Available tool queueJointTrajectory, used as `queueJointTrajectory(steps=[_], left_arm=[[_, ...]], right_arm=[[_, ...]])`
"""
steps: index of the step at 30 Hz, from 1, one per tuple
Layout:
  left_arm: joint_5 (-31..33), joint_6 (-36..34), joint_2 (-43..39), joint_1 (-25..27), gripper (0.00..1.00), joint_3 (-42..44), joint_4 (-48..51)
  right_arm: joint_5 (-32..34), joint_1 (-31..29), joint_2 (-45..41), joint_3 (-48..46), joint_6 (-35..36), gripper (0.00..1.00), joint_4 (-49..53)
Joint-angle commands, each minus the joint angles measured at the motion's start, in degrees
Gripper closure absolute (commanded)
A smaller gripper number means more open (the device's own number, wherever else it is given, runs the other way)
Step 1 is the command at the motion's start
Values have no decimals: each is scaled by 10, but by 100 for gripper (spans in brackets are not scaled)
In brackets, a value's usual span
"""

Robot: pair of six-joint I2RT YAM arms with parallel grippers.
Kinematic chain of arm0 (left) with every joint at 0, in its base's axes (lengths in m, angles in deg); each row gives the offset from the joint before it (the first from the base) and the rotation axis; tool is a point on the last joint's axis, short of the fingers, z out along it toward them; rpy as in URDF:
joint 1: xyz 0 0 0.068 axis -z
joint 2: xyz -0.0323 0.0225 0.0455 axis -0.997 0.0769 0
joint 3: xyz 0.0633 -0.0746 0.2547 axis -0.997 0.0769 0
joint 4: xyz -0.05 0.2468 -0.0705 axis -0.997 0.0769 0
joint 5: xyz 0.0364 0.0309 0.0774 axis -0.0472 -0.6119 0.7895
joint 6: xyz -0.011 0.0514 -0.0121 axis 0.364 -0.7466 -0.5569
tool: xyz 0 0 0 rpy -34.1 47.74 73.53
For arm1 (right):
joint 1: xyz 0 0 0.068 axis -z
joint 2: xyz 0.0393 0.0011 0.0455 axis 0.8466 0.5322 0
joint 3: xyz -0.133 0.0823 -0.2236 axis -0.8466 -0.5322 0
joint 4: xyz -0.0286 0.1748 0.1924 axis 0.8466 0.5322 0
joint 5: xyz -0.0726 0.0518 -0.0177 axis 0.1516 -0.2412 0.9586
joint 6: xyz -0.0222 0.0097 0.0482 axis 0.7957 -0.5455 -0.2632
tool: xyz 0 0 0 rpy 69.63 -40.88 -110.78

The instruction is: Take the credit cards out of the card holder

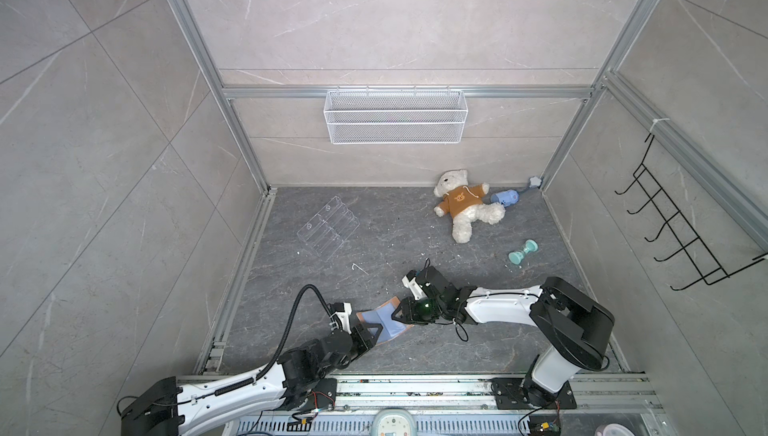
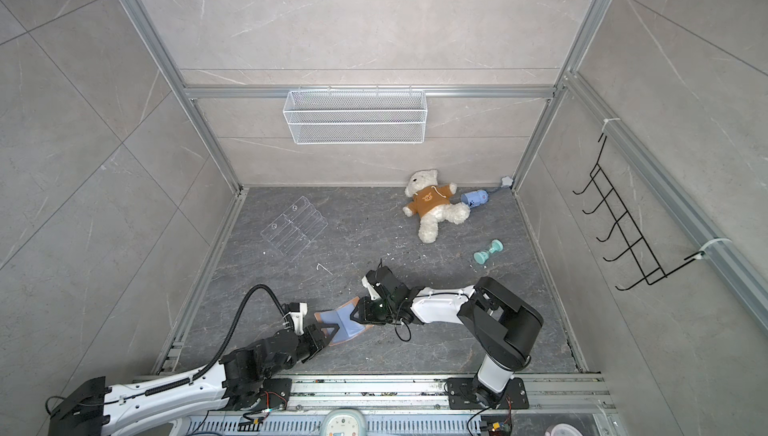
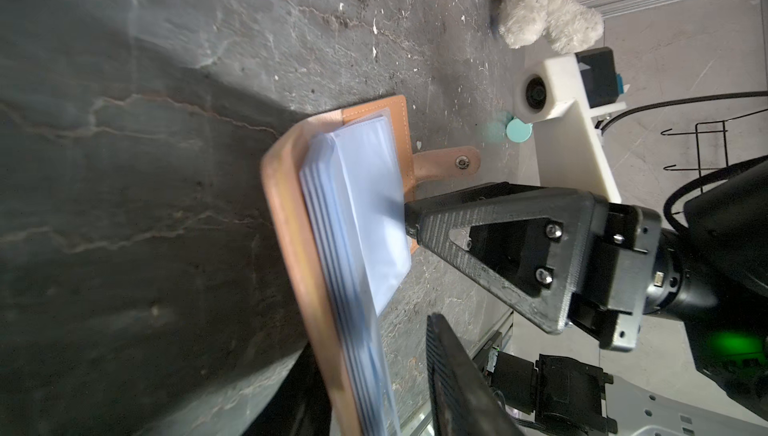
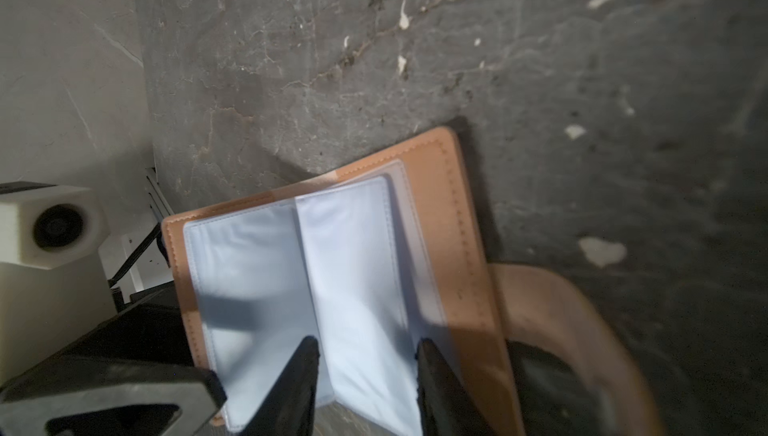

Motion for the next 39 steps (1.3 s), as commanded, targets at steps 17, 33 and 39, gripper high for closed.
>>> queueJointTrajectory(steps=[17,33,39], left_arm=[[19,-36,11,2,41,-26,12],[26,-57,-102,2,29,-30,107],[29,-43,-109,3,33,-29,129]], right_arm=[[-44,-58,50,93,-68,57,-33],[-21,-84,95,155,-78,53,14],[-4,-44,43,131,-65,40,48]])
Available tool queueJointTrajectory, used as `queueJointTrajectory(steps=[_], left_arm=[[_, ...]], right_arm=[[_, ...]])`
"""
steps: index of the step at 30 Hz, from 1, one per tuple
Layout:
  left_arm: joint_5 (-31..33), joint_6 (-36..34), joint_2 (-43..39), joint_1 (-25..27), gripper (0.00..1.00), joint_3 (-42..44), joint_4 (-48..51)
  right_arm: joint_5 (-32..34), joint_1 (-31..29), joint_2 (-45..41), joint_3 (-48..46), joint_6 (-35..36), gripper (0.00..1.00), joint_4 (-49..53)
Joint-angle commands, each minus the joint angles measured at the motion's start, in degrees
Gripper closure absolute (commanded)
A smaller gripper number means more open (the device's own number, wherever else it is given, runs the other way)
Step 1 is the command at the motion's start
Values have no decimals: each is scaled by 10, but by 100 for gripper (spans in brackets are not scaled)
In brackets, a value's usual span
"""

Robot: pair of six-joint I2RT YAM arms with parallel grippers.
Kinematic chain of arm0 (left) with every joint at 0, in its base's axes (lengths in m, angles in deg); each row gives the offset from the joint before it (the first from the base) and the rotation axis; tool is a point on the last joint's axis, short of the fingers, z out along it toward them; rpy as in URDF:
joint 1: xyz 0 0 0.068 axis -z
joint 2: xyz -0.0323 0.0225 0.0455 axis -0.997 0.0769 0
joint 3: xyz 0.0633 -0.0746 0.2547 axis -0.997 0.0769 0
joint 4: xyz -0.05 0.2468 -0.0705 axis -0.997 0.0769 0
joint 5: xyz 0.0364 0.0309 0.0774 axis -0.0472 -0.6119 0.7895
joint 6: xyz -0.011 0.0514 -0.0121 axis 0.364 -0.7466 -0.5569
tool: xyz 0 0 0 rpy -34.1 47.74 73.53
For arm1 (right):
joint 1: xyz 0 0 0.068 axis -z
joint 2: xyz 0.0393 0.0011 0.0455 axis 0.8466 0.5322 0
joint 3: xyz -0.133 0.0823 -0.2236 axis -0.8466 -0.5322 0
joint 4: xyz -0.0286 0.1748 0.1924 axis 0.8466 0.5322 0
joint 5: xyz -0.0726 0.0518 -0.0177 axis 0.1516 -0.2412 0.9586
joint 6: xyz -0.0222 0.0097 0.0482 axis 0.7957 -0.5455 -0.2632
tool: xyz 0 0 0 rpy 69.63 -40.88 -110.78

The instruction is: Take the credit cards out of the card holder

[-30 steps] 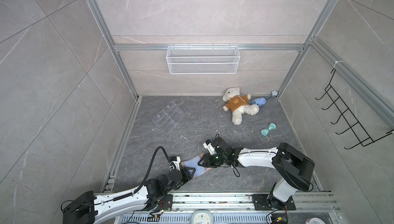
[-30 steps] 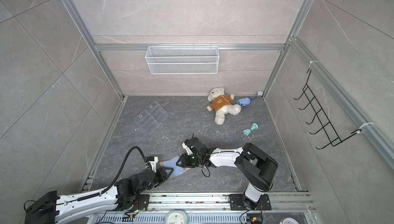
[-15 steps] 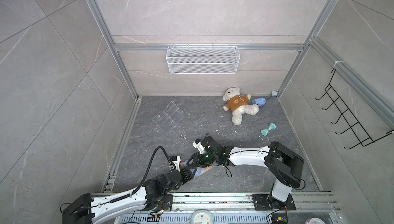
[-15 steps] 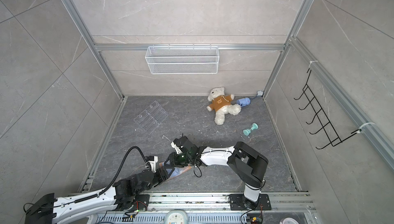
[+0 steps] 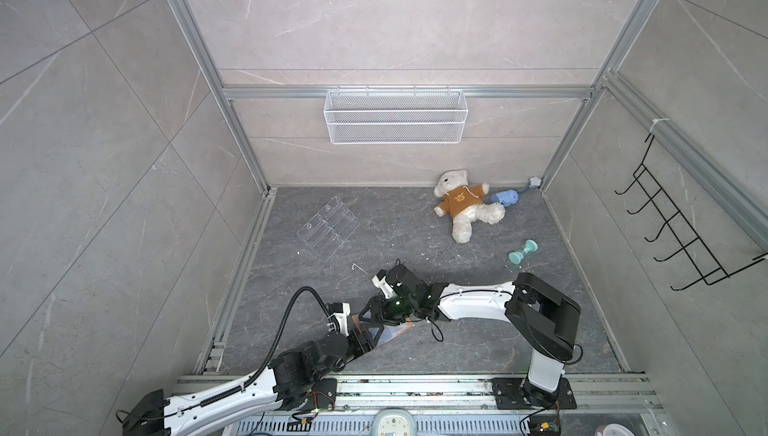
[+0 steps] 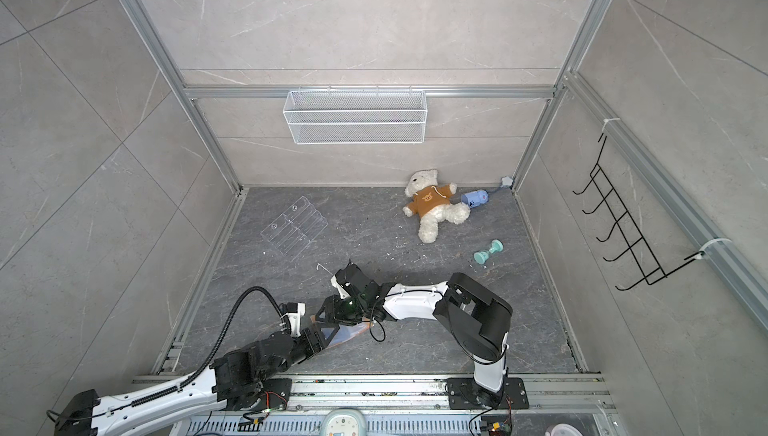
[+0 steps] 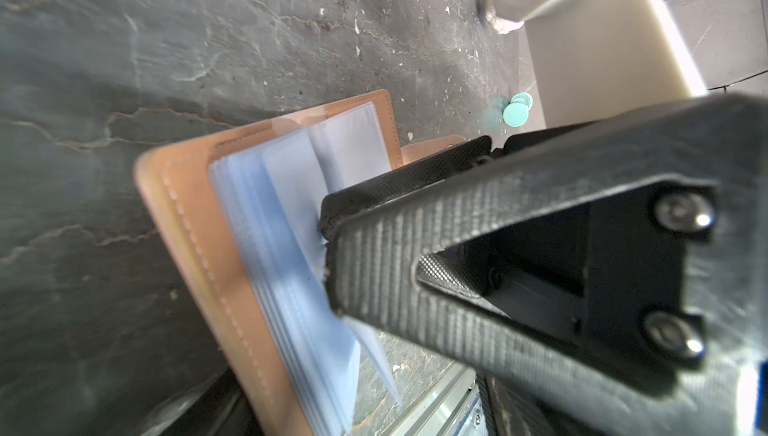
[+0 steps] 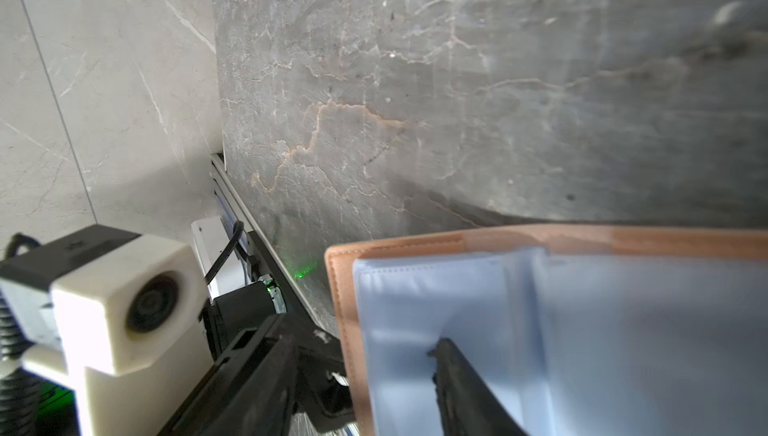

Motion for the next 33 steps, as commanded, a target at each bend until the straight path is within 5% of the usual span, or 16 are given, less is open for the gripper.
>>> queueJointTrajectory(steps=[1,7,23,33], left_arm=[[23,0,3,-1,36,-21,24],[18,9,50,-1,52,-27,20],[16,-27,121,-2,83,-58,9],[-80,-109,274,-55,97,-143,-31]], right_arm=[[15,35,-56,-28,11,39,34],[50,69,-110,-47,74,35,128],[87,75,-128,-109,124,36,147],[100,80,-129,-96,157,40,182]])
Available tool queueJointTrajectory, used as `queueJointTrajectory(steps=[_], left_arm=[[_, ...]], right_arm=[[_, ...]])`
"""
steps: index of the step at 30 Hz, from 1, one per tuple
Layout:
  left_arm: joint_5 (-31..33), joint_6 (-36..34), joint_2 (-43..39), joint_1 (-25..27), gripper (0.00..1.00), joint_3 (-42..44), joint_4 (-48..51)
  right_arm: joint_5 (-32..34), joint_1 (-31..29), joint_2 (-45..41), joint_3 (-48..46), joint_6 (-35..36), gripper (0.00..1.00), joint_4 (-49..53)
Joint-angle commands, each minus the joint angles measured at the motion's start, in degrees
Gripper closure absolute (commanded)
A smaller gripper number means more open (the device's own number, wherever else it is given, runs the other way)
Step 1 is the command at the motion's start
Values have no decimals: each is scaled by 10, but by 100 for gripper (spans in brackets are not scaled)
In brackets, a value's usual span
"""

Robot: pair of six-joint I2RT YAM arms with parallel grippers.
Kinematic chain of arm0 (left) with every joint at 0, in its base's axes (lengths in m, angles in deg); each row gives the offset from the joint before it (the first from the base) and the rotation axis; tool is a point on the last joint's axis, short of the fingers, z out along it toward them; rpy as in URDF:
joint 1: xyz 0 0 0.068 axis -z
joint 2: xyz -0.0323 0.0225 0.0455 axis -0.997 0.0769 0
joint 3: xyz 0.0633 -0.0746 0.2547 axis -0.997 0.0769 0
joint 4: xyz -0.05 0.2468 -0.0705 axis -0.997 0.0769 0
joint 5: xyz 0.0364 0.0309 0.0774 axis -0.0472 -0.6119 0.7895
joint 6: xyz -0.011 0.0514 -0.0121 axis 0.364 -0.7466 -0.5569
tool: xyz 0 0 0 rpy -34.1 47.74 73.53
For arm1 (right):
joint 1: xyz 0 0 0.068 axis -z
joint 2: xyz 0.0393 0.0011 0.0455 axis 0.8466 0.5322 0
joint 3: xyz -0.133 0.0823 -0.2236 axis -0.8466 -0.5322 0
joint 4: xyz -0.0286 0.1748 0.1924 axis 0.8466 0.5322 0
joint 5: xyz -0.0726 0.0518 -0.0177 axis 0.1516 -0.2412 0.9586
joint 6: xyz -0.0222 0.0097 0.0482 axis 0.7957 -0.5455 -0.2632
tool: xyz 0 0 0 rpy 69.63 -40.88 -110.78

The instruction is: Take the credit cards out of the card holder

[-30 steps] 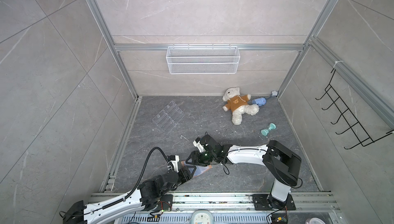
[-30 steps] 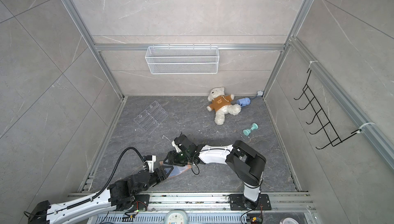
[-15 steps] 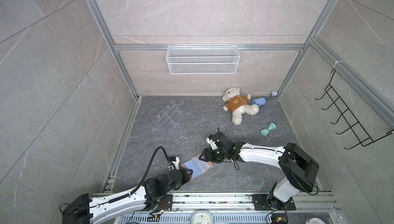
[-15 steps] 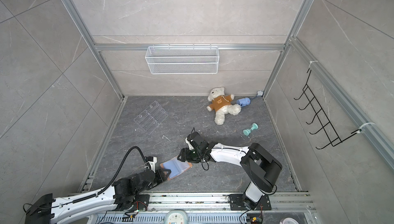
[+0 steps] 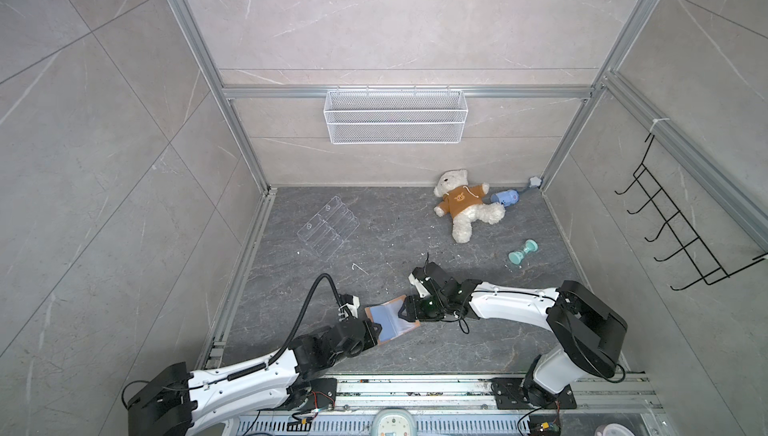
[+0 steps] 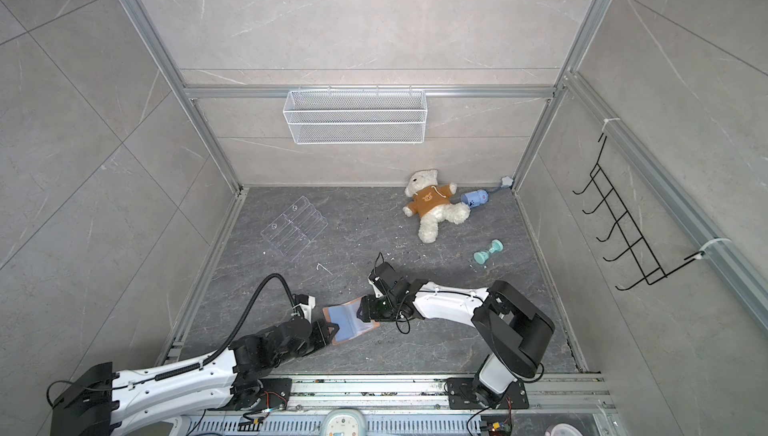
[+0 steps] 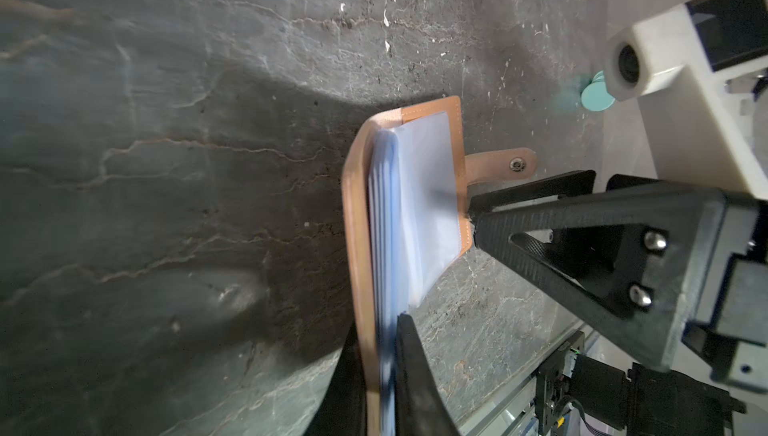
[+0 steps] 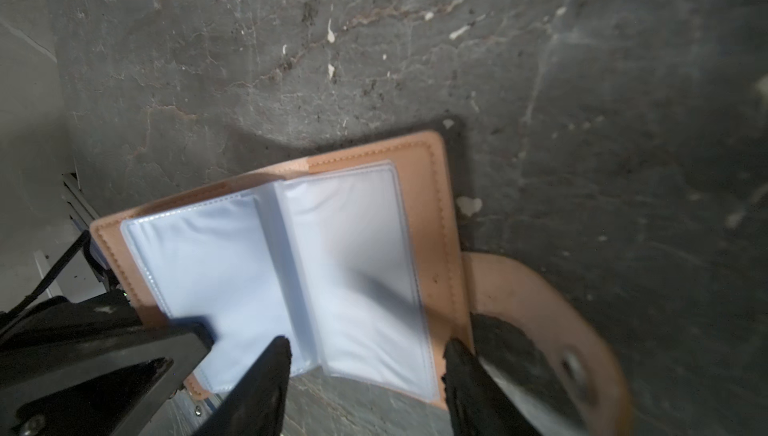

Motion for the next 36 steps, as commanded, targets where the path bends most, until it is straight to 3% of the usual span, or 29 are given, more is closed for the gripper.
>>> queueJointTrajectory(steps=[1,9,25,31,36], left_arm=[[-42,-55,39,-19,98,-38,-14],[-103,-90,100,-76,100,-57,-42],[-163,-123,152,-120,99,-57,-102],[-167,-124,138,-128,100,-50,-95],[-173,-125,141,-130,100,-48,-100]], right_arm=[[8,8,-7,10,21,40,24],[2,29,9,20,31,41,43],[-67,40,36,14,-7,47,-39],[5,57,6,45,34,45,70],[0,64,31,55,52,44,75]])
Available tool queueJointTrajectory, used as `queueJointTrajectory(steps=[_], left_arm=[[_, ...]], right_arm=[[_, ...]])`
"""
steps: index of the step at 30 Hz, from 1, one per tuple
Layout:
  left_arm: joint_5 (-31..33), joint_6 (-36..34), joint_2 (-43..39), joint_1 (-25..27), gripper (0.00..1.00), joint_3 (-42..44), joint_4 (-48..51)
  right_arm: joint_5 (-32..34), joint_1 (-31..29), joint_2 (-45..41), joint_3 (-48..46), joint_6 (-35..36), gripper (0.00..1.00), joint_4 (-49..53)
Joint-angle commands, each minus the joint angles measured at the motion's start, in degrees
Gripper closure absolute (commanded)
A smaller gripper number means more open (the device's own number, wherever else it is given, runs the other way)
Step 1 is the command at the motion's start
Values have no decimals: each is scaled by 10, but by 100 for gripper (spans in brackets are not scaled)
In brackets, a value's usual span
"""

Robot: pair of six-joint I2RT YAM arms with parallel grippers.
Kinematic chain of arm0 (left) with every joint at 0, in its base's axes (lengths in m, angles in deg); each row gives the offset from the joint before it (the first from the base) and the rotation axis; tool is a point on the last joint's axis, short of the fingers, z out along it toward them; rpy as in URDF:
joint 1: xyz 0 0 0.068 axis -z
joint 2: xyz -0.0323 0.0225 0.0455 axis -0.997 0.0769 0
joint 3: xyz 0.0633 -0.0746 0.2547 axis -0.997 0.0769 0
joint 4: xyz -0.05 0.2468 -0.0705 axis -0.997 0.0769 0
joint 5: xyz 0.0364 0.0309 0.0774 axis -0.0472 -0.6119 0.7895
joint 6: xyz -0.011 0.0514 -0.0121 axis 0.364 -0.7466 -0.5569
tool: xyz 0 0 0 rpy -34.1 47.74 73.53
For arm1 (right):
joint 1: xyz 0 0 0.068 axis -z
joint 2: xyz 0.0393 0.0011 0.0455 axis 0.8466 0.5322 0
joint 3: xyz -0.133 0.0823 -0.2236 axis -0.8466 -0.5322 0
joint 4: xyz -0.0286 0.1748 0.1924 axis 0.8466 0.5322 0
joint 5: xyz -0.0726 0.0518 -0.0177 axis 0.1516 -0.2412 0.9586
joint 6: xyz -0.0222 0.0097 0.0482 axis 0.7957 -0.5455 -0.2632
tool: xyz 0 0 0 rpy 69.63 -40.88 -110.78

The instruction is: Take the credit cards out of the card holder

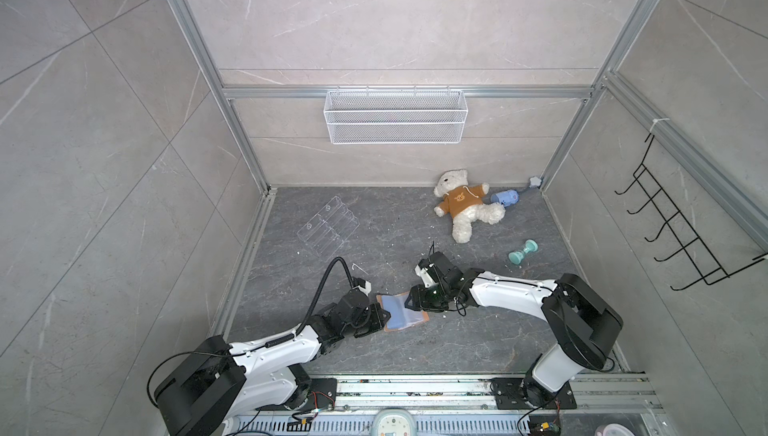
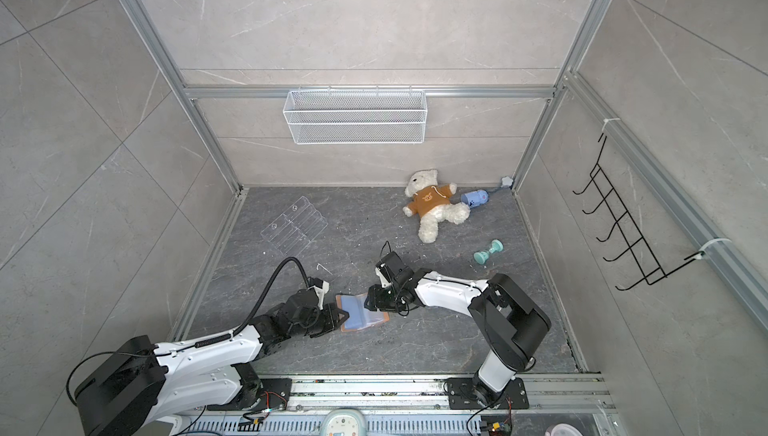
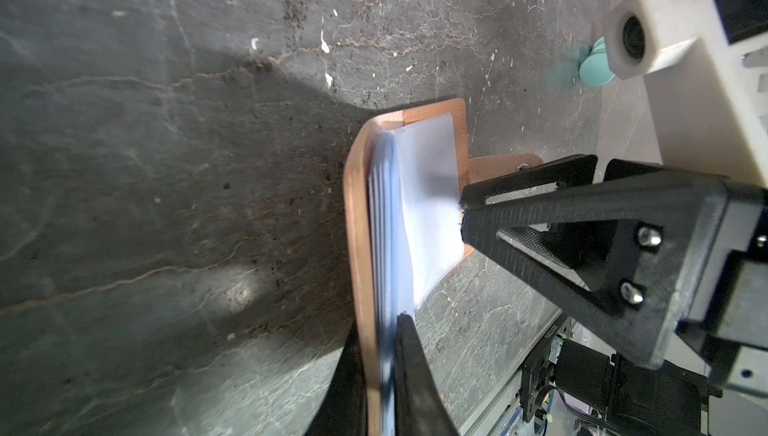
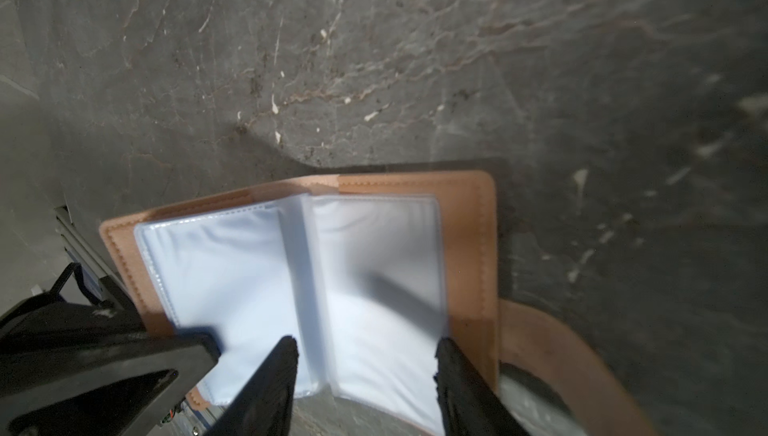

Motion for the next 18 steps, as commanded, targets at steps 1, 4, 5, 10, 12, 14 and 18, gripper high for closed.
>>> queueJointTrajectory(steps=[1,4,5,10,12,14,18], left_arm=[[-7,-18,-4,-4,100,0,-5],[-8,-20,-4,-4,100,-1,-5],[-7,-20,-4,-4,100,-1,-5],[-7,-19,-7,-6,100,5,-4],[-7,-18,-6,-6,100,8,-8],[-8,-18,-2,-7,100,11,-11],[-7,-19,2,-8,100,15,-14]], right_arm=[[11,2,14,16,22,44,28],[13,1,26,20,23,44,25],[9,1,27,19,22,44,21],[12,0,32,13,24,45,21],[11,-3,34,8,25,46,18],[14,-13,37,10,28,46,21],[-19,-25,44,-4,7,46,-19]])
